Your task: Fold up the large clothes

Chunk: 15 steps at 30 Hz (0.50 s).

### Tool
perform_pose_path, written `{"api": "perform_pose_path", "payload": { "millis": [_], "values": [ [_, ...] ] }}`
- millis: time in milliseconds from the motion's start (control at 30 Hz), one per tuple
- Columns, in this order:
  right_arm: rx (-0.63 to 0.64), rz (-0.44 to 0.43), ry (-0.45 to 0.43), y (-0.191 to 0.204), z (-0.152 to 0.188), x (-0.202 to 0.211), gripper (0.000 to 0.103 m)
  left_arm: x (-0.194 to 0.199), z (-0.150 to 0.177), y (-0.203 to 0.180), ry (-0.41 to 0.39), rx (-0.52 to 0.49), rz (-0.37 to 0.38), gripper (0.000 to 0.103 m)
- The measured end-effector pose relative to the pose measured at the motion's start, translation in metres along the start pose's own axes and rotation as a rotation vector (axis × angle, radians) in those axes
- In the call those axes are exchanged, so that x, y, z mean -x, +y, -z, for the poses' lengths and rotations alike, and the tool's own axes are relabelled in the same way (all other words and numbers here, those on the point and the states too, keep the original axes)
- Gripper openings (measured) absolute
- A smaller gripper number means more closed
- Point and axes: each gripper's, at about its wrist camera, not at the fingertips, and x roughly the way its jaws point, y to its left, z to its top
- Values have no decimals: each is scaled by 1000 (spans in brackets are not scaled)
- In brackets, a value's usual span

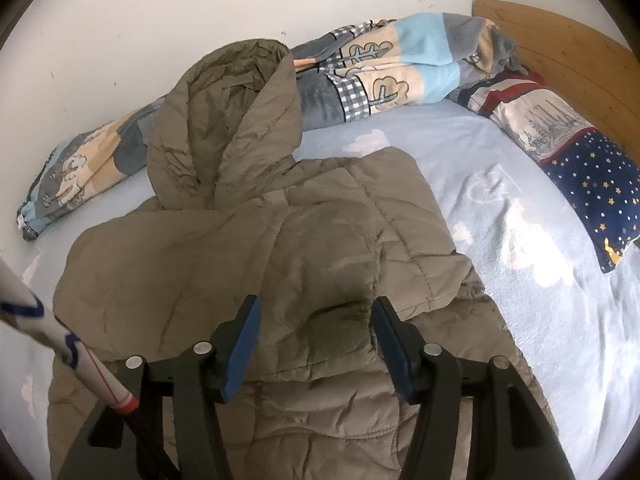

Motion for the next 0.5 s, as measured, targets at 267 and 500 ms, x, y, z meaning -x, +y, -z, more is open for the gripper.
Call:
{"api": "perform_pose_path", "payload": {
  "millis": [267,500],
  "values": [
    [-78,-29,117,-17,6,-28,60,-67,27,-25,211,-53,11,72],
    [-127,-76,56,-26,-3,2,60,10,-6,-2,61,40,83,72]
  ]
}}
